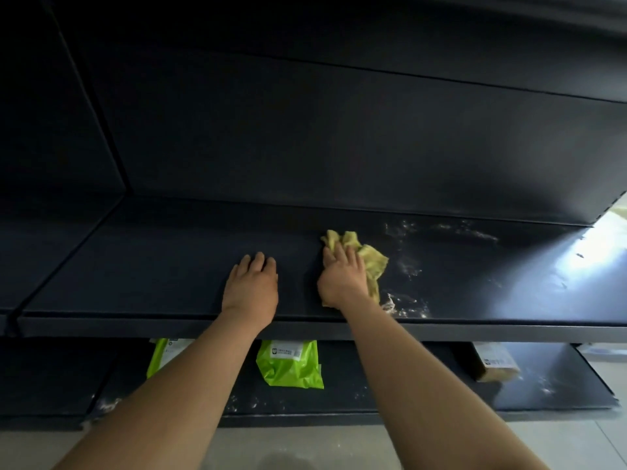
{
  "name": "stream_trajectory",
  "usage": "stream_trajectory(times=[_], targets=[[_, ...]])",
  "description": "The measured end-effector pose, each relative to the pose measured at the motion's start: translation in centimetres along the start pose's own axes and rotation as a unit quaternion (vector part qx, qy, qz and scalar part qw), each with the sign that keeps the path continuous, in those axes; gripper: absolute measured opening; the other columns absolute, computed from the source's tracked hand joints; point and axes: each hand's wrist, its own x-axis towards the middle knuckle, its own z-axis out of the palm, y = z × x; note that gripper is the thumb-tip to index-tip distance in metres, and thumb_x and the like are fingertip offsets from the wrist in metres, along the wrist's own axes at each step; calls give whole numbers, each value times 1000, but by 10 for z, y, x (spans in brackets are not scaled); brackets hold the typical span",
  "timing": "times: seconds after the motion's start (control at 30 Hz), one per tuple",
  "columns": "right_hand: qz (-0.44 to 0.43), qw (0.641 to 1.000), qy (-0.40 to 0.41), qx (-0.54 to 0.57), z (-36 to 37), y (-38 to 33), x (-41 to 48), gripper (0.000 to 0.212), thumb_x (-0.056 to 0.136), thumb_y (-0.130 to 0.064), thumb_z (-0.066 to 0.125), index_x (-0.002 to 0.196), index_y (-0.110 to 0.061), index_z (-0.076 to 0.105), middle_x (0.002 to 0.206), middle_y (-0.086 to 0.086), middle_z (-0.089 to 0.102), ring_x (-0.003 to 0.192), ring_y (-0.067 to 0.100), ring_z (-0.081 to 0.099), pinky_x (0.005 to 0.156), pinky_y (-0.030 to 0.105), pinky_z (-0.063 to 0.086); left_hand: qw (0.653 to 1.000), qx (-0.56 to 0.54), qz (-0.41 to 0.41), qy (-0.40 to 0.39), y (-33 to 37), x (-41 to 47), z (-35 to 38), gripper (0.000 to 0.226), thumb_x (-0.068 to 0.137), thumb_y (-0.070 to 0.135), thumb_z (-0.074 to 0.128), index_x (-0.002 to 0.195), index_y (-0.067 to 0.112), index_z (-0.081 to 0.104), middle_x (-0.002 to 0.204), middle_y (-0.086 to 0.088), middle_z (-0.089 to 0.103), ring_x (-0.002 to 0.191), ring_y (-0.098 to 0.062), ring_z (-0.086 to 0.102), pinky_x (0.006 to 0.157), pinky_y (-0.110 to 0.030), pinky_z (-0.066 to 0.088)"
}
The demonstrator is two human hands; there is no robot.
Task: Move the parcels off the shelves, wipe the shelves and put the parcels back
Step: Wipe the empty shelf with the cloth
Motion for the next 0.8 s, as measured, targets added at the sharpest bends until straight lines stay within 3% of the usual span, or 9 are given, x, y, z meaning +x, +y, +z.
stream_trajectory(times=[0.13,0.33,0.5,0.63,0.8], targets=[[-29,1000,9,8,-1,22,-18,63,96,-18,32,154,-19,6,162,3,-4,148,22,-6,120,37,-4,1000,0,-10,3,7,-1,-2,49,103,20,25,151,14,16,160,-7,10,146,-29,10,119,-40,15],[37,999,28,-3,-3,53,-38,64,94,-15,31,154,-18,7,162,3,0,148,23,-3,121,39,-1,1000,12,-19,22,12,-9,-2,49,101,12,29,149,11,24,156,-10,21,144,-29,19,116,-39,23],[-70,996,57,14,8,35,-48,59,96,-17,32,153,-19,16,162,2,6,148,20,1,120,34,-2,998,38,10,41,18,-11,-6,46,96,5,40,141,10,39,147,-9,37,135,-26,36,106,-35,38],[-102,993,55,31,4,68,-51,55,100,-19,29,153,-24,17,161,-3,10,148,15,4,120,31,-1,1000,22,9,14,35,-11,-10,41,102,24,32,142,19,38,148,-5,36,133,-31,35,105,-43,37],[-73,995,62,31,-6,129,-47,56,99,-16,30,153,-25,19,161,-3,12,148,14,5,119,30,-2,1000,8,0,-20,71,-6,-8,46,103,39,23,146,25,31,155,-7,24,140,-38,20,110,-57,23]])
